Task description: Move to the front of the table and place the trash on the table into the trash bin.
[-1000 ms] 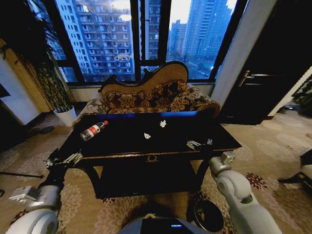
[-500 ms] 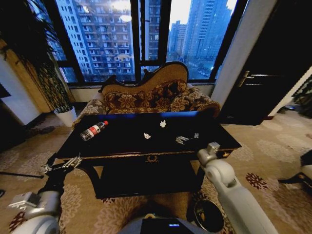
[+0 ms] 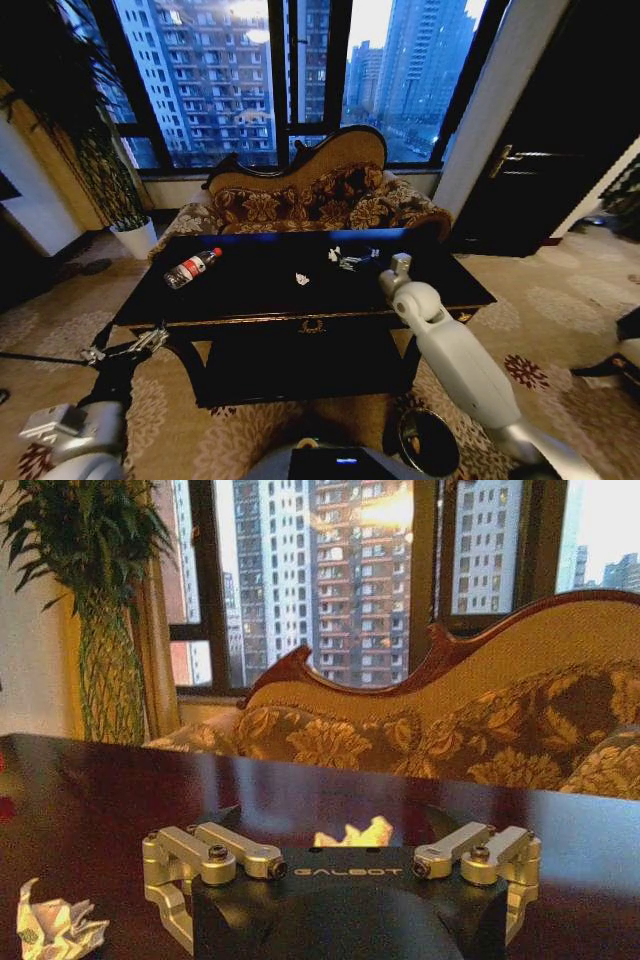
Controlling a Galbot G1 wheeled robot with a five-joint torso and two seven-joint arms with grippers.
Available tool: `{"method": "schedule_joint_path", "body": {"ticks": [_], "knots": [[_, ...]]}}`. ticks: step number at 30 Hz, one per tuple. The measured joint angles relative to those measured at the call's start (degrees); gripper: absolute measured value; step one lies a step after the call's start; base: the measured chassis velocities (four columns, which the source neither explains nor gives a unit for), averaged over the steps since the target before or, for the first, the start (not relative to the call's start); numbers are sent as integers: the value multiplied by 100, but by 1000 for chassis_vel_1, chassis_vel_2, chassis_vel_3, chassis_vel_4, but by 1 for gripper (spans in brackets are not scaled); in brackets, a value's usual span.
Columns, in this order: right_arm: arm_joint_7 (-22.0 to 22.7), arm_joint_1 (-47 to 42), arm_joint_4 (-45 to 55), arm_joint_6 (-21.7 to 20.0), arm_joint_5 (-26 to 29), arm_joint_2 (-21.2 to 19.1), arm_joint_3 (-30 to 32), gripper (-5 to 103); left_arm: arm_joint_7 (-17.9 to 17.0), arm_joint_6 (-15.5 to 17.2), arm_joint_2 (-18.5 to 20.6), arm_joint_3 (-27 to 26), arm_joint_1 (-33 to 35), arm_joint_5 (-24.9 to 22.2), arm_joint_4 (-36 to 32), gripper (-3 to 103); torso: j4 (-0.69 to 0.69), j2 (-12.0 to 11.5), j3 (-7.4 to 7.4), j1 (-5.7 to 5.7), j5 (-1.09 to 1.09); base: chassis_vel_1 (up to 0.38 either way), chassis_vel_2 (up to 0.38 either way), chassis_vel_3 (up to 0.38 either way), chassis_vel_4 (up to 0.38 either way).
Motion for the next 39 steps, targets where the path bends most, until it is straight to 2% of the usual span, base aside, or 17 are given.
{"method": "schedule_joint_path", "body": {"ticks": [9, 16, 29, 39], "knots": [[0, 634, -664, 24, -244, 278, -608, 100, -9, -12, -9, -67, -2, -3, -18, 100, 1, 0, 0, 0, 0, 0, 0, 0, 0], [0, 928, -996, 41, -280, 359, -827, 100, -12, -16, -13, -81, -11, -23, -15, 100, 1, 0, 0, 0, 0, 0, 0, 0, 0], [0, 1090, -1534, 34, -254, 410, -891, 100, -13, -33, 0, -22, -52, -19, 4, 100, 0, 0, 0, 0, 0, 0, 0, 0, 0], [0, 1031, -1586, 58, -334, 401, -881, 101, -16, -50, -14, -32, -55, -21, 3, 100, 0, 0, 0, 0, 0, 0, 0, 0, 0]]}}
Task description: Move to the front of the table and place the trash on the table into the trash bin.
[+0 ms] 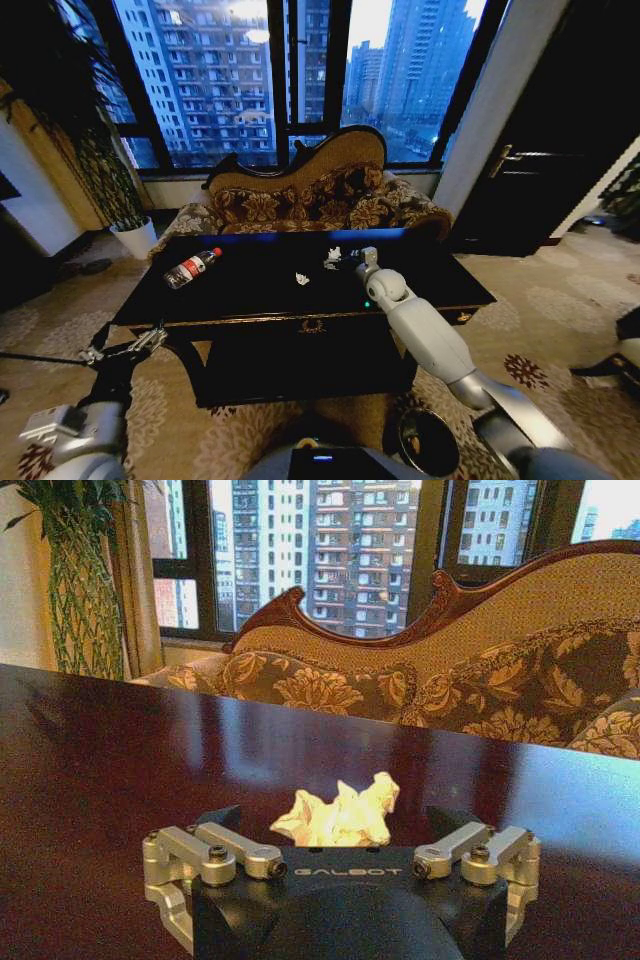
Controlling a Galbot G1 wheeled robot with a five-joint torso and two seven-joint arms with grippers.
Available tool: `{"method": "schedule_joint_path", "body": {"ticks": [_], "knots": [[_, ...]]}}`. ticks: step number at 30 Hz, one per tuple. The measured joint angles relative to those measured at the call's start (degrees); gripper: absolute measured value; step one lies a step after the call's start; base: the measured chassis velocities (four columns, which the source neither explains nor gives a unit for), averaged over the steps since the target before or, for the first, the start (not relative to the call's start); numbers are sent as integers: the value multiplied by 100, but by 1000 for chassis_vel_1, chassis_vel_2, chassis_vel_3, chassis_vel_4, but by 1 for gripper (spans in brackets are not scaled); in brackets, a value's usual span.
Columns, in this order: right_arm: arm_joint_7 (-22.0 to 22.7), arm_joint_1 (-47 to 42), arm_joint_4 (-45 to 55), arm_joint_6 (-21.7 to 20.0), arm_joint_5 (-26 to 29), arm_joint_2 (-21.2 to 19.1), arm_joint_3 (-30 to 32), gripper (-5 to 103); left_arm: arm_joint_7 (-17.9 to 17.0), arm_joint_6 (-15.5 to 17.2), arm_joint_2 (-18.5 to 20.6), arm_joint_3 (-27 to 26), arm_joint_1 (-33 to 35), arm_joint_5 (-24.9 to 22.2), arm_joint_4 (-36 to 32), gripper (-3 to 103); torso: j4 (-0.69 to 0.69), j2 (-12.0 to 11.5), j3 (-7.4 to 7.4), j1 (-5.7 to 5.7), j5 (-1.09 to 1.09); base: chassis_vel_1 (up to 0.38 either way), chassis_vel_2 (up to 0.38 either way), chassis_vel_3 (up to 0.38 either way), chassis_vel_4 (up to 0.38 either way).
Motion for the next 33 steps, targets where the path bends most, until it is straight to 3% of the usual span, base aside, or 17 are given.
{"method": "schedule_joint_path", "body": {"ticks": [3, 8, 15, 17, 23, 33], "knots": [[0, -32, 36, 11, 1, -19, 16, 87, -2, -13, -10, 0, 2, -1, -16, 100, 0, 0, 0, 0, 0, 0, 0, 0, 0], [0, -50, 55, 27, 2, -33, 35, 76, -3, -21, -9, -9, 5, -5, -28, 100, 0, 0, 0, 0, 0, 0, 0, 0, 0], [0, -126, 126, 37, -10, -66, 68, 43, -5, -29, 1, -8, 6, -11, -41, 100, 0, 0, 0, 0, 0, 0, 0, 0, 0], [0, -135, 129, 39, -20, -69, 69, 43, -5, -29, 1, -8, 6, -11, -42, 100, 0, 0, 0, 0, 0, 0, 0, 0, 0], [0, -235, 230, 54, -66, -130, 97, 16, -5, -37, 6, -18, 8, -26, -54, 100, 0, 0, 0, 0, 0, 0, 0, 0, 0], [0, -435, 587, 138, 88, -174, 331, 2, -15, -48, 31, -59, 5, -123, -86, 100, 1, 0, 0, -1, 0, 0, 0, 0, 0]]}}
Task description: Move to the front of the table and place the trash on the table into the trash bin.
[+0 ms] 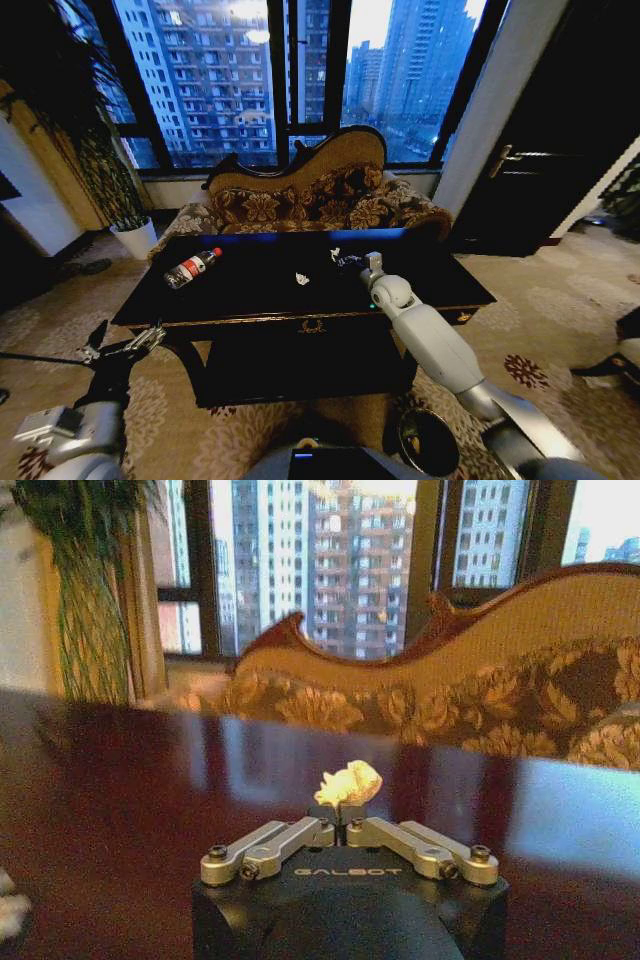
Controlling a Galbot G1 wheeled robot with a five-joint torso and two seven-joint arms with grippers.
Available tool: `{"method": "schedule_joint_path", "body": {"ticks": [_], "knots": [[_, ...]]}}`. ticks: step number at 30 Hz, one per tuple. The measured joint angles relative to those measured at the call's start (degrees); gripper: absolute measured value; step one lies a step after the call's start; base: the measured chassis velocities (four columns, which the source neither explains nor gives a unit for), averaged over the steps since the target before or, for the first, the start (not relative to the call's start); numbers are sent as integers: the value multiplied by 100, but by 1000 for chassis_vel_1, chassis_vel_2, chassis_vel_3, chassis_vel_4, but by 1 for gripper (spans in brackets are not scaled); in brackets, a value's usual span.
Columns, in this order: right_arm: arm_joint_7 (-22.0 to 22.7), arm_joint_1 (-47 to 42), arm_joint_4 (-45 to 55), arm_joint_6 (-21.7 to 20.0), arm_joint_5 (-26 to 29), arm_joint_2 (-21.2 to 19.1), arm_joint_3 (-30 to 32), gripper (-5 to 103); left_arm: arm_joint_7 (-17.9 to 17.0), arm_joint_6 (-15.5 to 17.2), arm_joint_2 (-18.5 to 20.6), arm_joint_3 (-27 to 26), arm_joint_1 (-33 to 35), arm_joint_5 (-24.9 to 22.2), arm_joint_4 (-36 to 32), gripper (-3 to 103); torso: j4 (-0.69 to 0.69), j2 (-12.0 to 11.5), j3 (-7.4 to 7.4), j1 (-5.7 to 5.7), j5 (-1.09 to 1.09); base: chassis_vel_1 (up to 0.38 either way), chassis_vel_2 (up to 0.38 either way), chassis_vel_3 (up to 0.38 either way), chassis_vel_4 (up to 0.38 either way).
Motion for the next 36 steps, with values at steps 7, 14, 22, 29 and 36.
{"method": "schedule_joint_path", "body": {"ticks": [7, 14, 22, 29, 36], "knots": [[0, -399, 745, 53, 232, -152, 719, 0, -60, 4, 152, -129, -62, -203, -1, 100, -2, 0, 0, 0, -2, 0, 0, 0, 0], [1, -1406, 1853, 218, 389, -477, 1961, 0, -103, 17, 354, -221, -184, -379, 128, 100, -3, 0, -1, 0, -1, 0, 0, 0, 0], [1, -2204, 2505, 334, 383, -511, 2613, 0, -172, 17, 483, -60, -284, -354, 216, 100, -2, 1, -1, 0, 0, 0, 0, 0, 0], [1, -2742, 2829, 322, 215, -410, 2901, 0, -173, 15, 557, -32, -314, -361, 211, 100, -2, 1, -1, 0, 0, 0, 0, 0, 0], [1, -2835, 2898, 290, 131, -338, 2902, 0, -169, 12, 636, -144, -319, -487, 208, 100, 0, 0, 0, 2, -1, 0, 0, 0, 0]]}}
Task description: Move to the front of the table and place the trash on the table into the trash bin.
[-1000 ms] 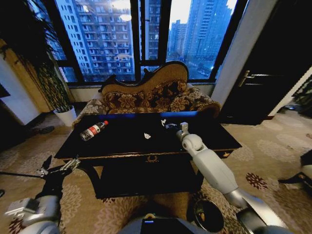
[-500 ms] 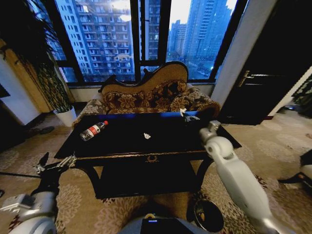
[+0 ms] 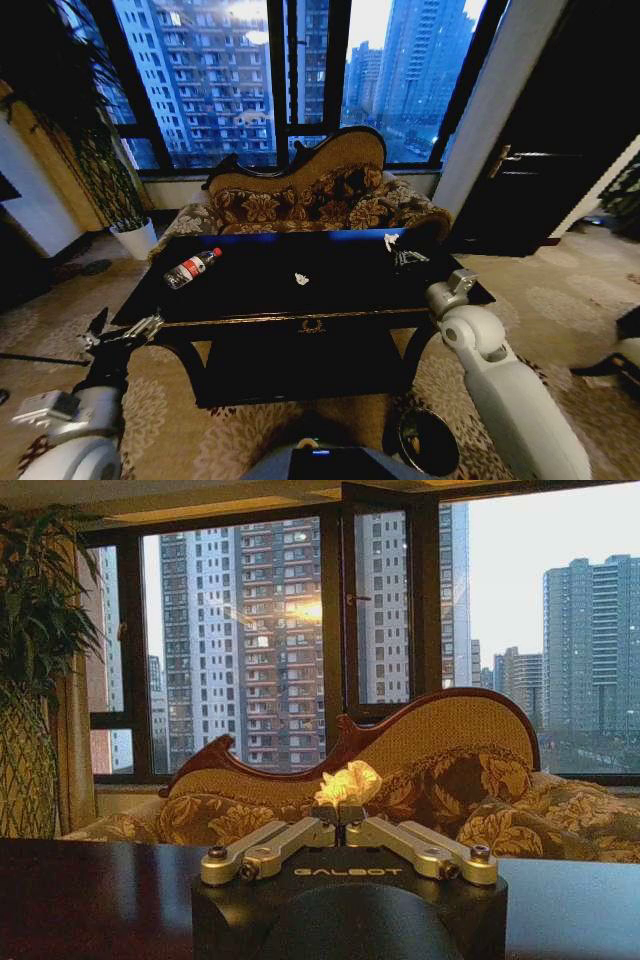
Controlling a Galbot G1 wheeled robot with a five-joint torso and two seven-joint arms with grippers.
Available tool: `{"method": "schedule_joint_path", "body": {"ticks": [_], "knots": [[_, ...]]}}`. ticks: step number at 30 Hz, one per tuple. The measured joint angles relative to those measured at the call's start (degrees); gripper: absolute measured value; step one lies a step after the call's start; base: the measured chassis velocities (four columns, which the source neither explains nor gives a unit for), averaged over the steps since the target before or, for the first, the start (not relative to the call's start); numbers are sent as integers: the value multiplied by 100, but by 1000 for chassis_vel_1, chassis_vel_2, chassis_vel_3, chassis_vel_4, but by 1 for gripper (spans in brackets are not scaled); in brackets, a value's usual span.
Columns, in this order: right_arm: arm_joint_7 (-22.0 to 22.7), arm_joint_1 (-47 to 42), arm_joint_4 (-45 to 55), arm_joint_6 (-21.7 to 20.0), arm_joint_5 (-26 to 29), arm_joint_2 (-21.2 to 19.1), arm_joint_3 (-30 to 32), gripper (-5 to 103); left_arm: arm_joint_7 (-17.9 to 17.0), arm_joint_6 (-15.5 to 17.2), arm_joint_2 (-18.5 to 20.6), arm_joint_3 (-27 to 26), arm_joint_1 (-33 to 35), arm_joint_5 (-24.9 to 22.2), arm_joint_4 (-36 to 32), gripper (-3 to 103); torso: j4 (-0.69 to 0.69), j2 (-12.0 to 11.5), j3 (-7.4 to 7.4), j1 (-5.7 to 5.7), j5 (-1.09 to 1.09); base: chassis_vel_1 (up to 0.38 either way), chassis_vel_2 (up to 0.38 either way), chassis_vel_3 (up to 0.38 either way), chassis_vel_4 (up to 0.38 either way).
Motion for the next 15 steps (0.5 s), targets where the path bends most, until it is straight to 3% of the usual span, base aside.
{"method": "schedule_joint_path", "body": {"ticks": [8, 15], "knots": [[0, -105, -25, 7, -93, 73, 49, 0, 8, 0, 35, -3, 9, -25, 8, 100, -1, 0, 1, 1, 0, 59, -79, -74, 73], [0, -96, -77, 20, -108, 86, 63, 0, 12, 0, 45, 7, 19, -22, 8, 100, -1, 0, 0, -1, 0, 211, -202, -209, 194]]}}
